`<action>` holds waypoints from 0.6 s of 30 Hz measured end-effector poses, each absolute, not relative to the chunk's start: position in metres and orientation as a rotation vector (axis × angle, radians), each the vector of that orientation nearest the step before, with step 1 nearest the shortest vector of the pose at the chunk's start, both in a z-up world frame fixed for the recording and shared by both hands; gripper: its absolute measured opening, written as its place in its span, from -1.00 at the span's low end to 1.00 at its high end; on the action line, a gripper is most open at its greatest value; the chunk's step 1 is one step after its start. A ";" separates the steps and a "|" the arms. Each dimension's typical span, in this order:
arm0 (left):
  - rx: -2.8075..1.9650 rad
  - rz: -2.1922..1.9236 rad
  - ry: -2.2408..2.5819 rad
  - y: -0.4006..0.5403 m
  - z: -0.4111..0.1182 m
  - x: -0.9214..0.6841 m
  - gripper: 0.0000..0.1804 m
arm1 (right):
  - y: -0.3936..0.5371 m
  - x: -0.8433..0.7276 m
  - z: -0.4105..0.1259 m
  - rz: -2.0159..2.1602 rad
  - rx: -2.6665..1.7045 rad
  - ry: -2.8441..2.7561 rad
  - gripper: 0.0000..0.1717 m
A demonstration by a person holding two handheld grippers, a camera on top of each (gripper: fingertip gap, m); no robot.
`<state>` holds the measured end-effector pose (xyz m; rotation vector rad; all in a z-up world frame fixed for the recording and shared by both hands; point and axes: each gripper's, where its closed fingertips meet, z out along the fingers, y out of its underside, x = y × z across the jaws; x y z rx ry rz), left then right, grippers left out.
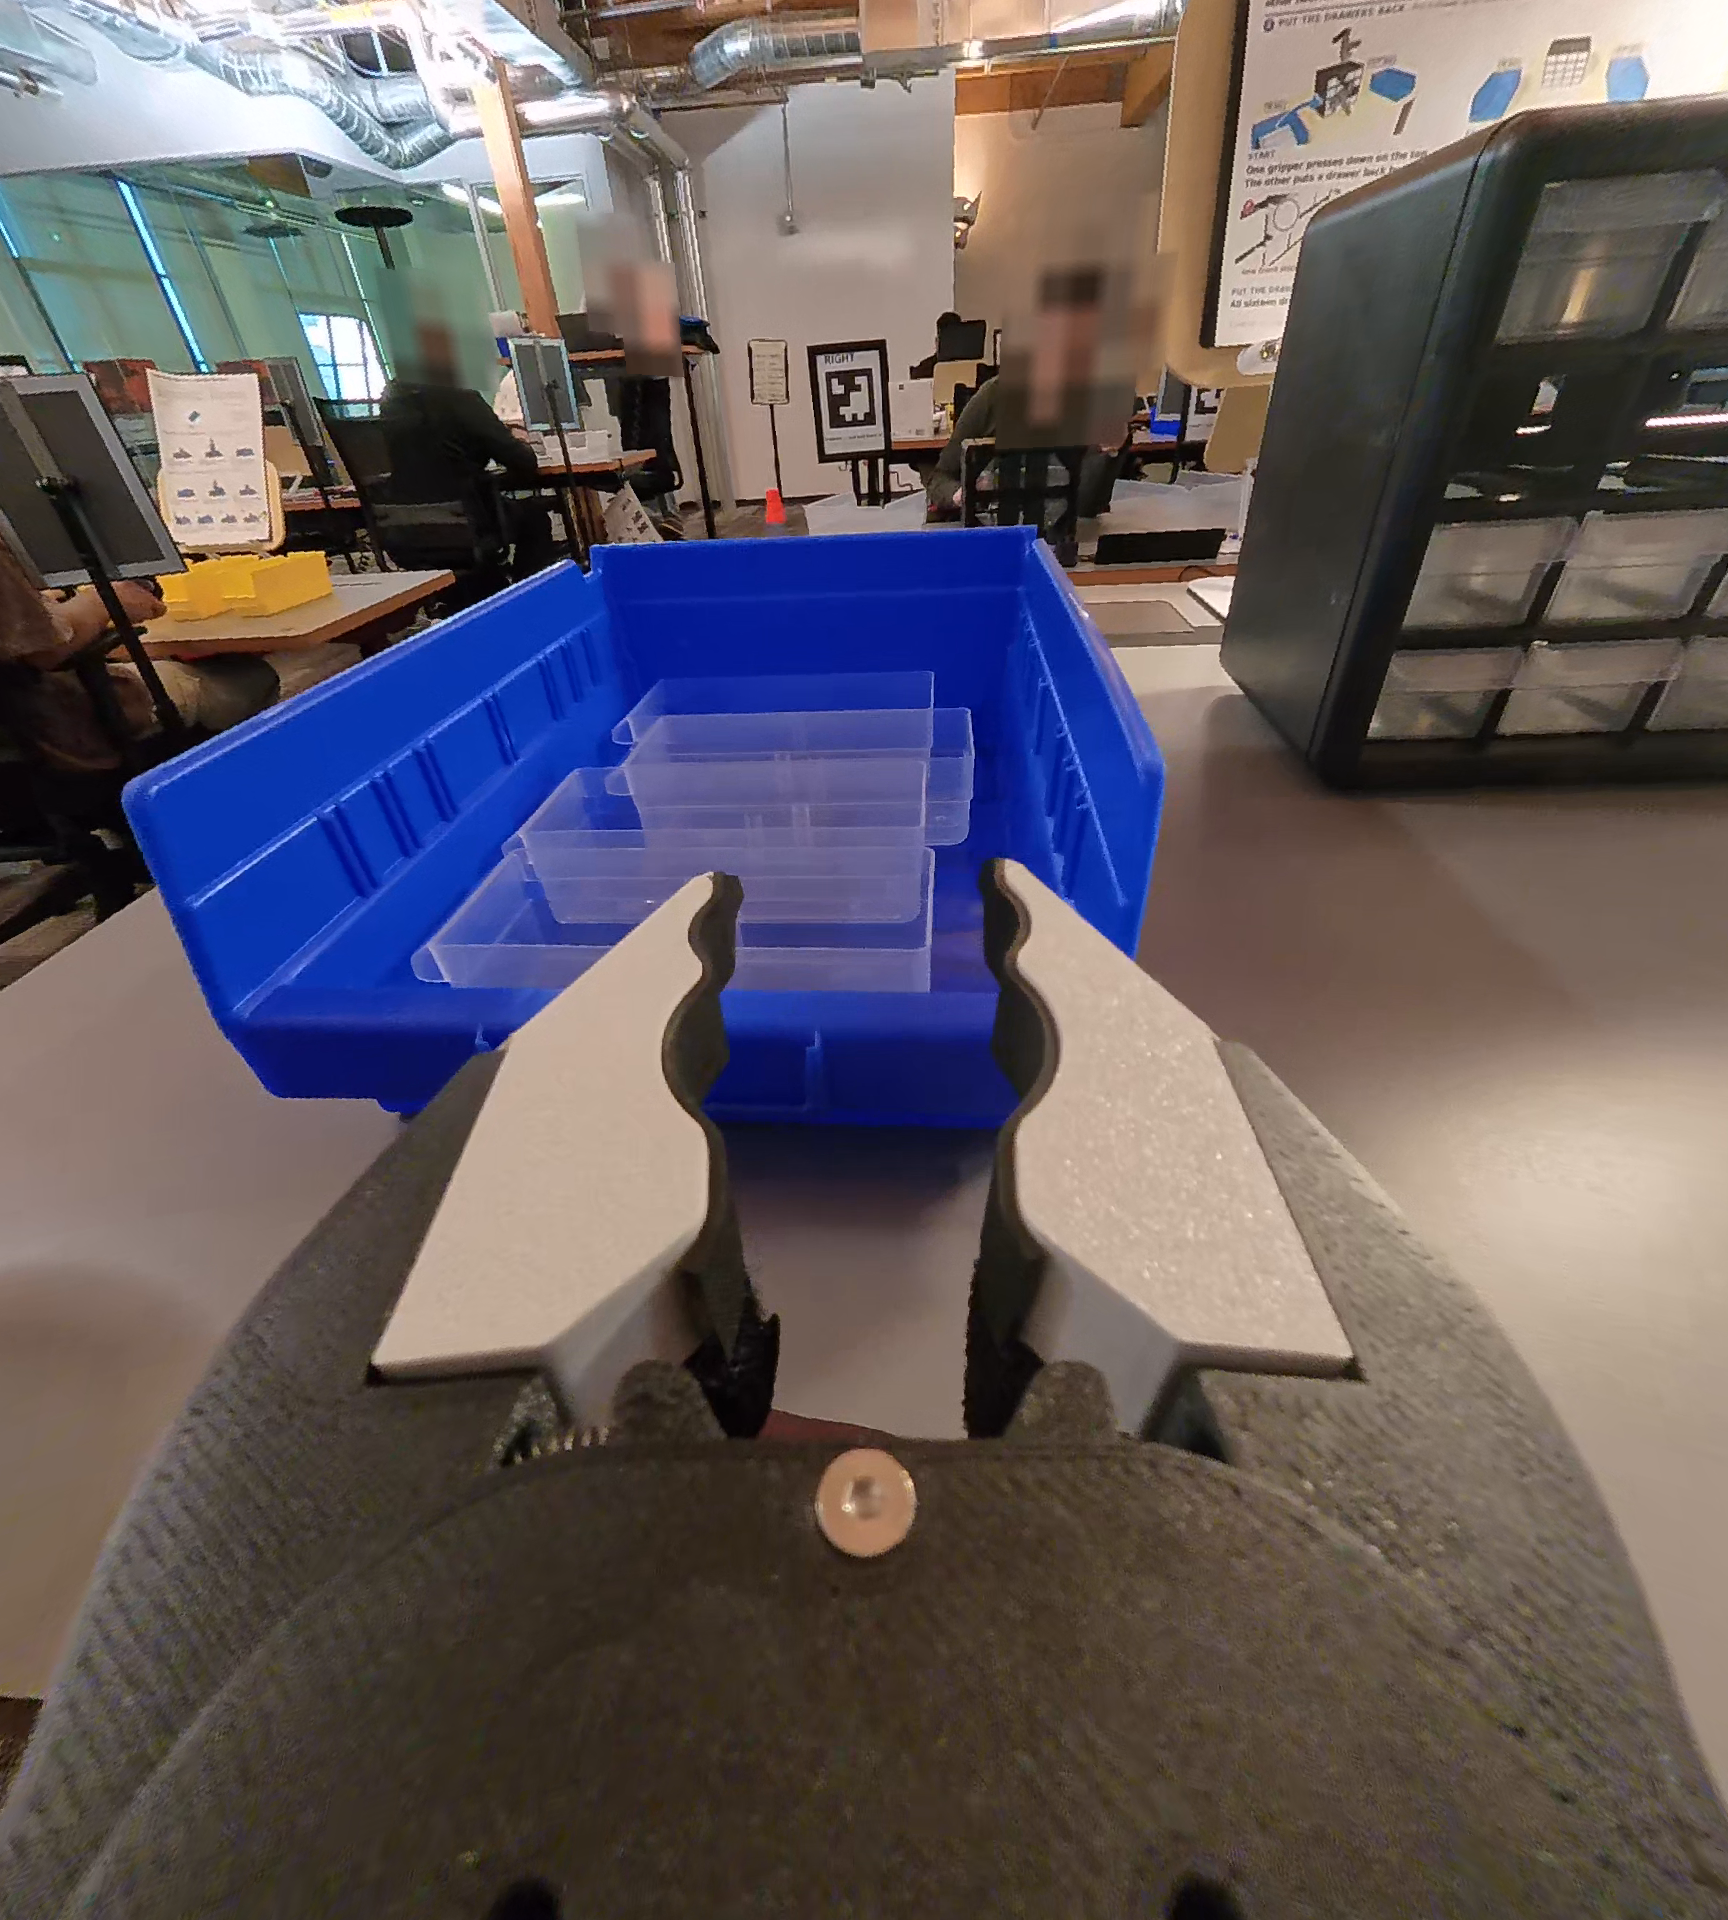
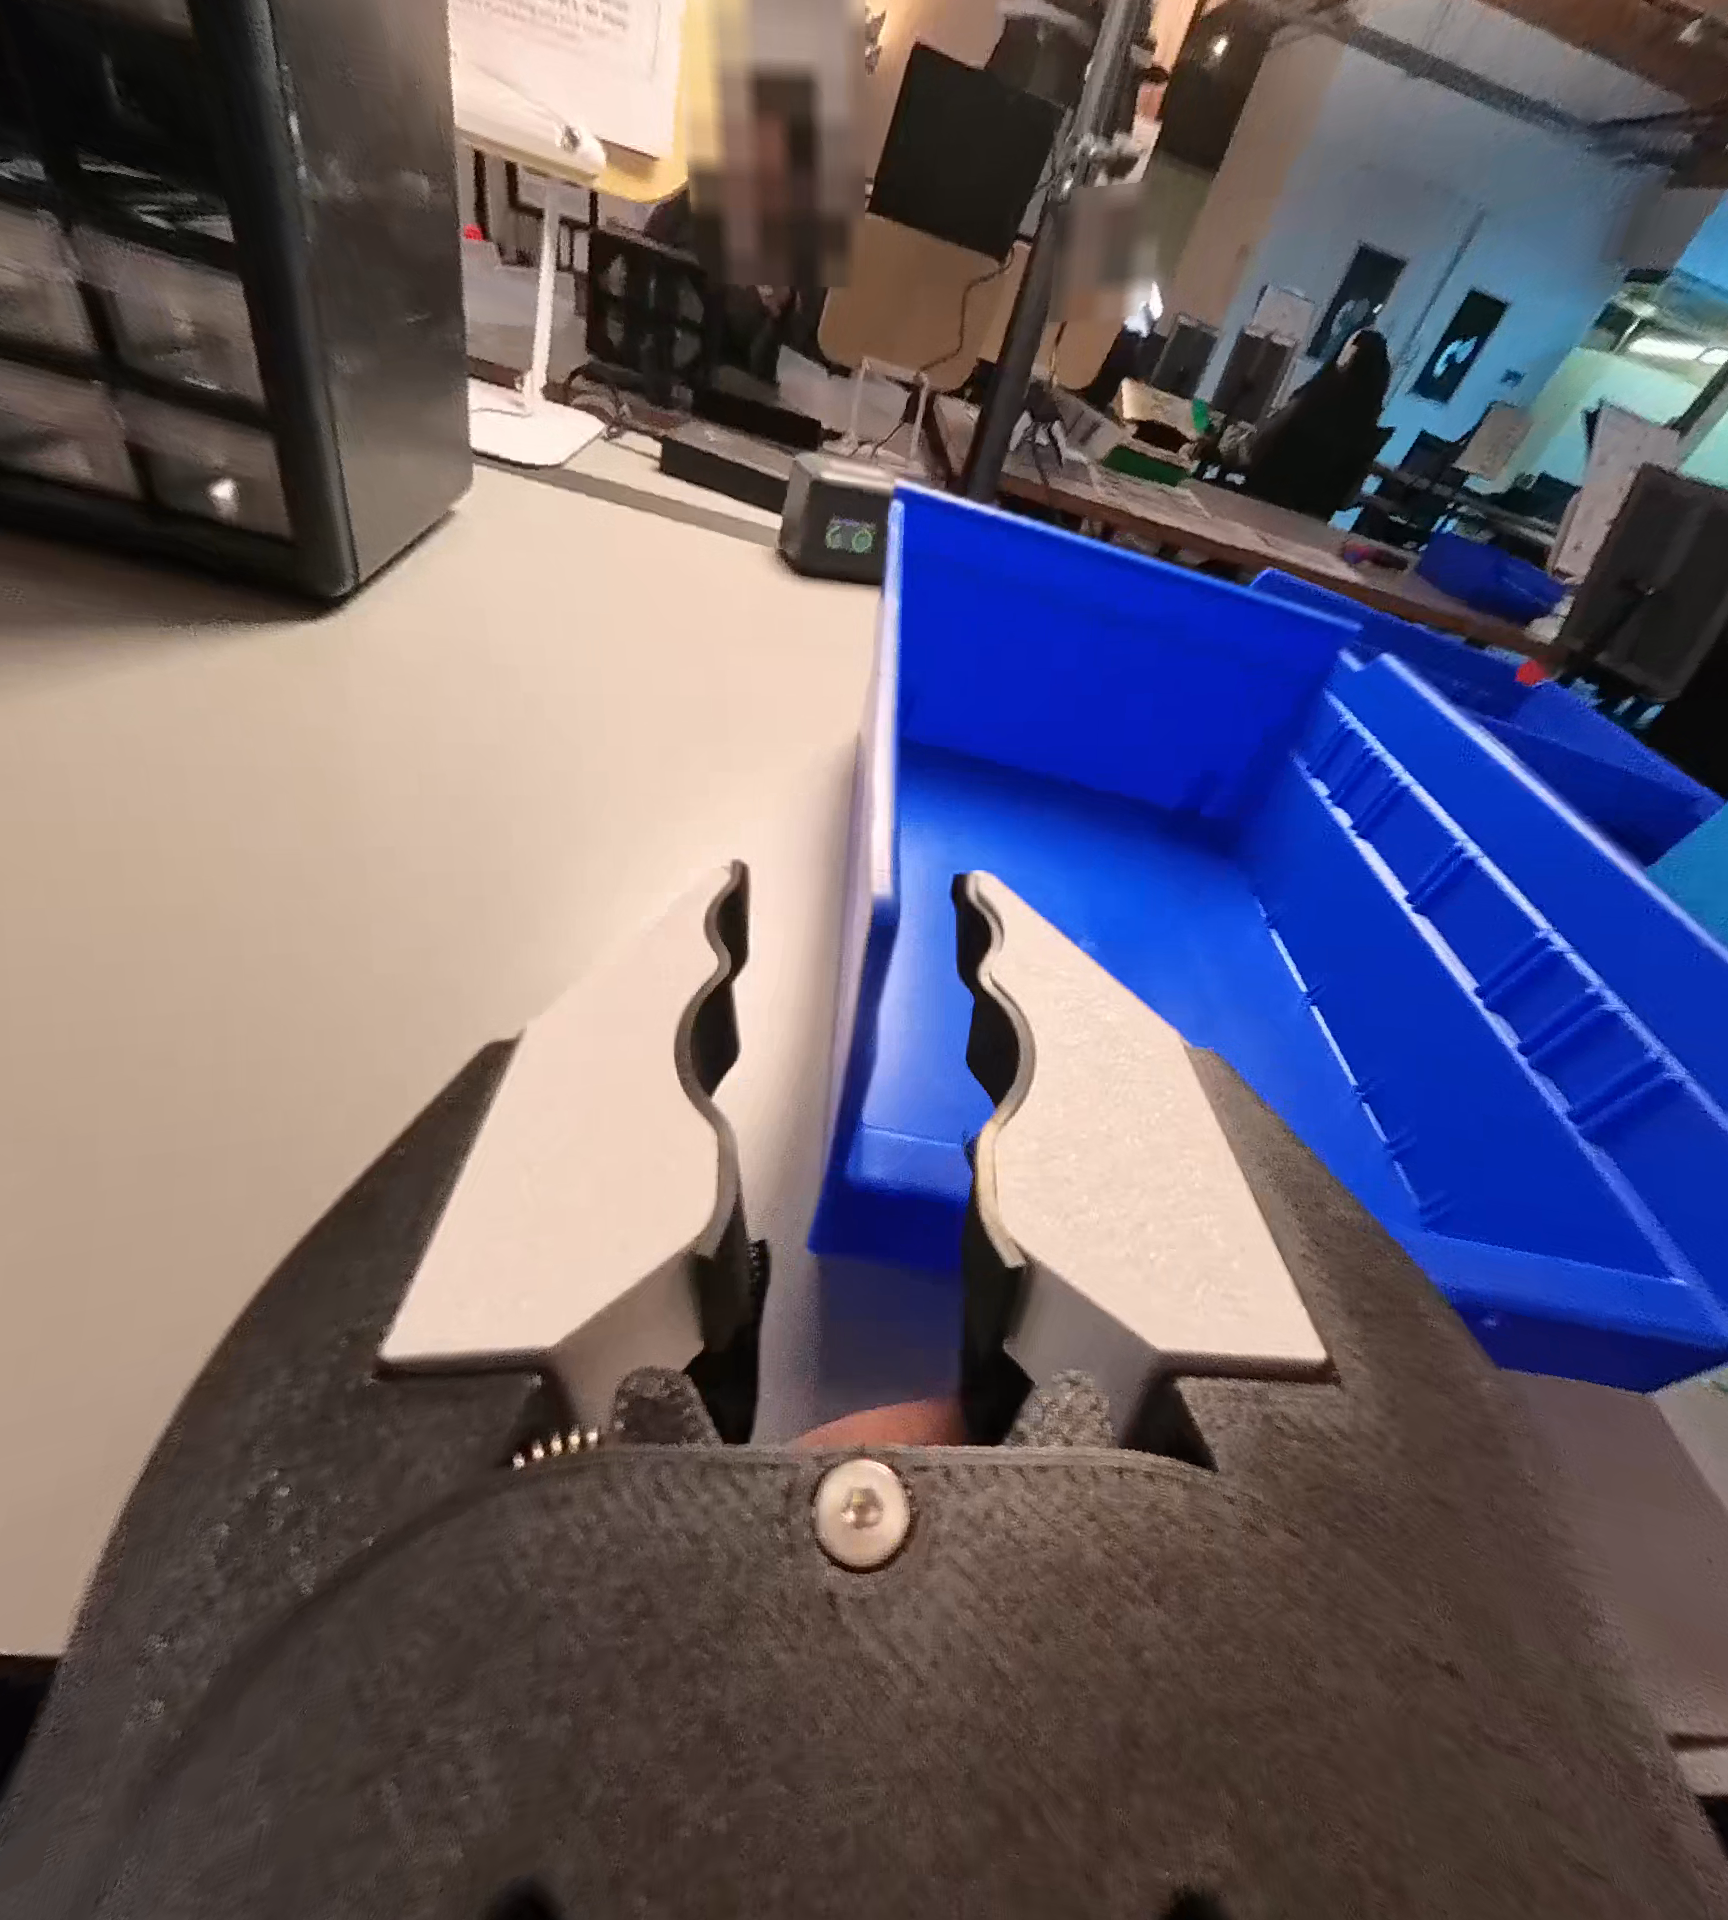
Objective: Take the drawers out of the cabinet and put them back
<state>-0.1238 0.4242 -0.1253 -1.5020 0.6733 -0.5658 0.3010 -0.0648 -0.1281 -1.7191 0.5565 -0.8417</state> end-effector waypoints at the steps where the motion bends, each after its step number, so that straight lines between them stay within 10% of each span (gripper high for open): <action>1: -1.504 -0.557 0.677 0.425 -0.126 -0.123 -0.48 | -0.061 0.301 -0.132 -0.825 -1.746 0.555 -0.52; 4: -1.504 -0.545 0.688 0.424 -0.127 -0.122 -0.48 | -0.061 0.314 -0.135 -0.878 -1.730 0.609 -0.91; 18: -1.490 -0.566 0.683 0.423 -0.125 -0.123 -0.51 | -0.053 0.350 -0.138 -0.728 -1.786 0.634 -0.90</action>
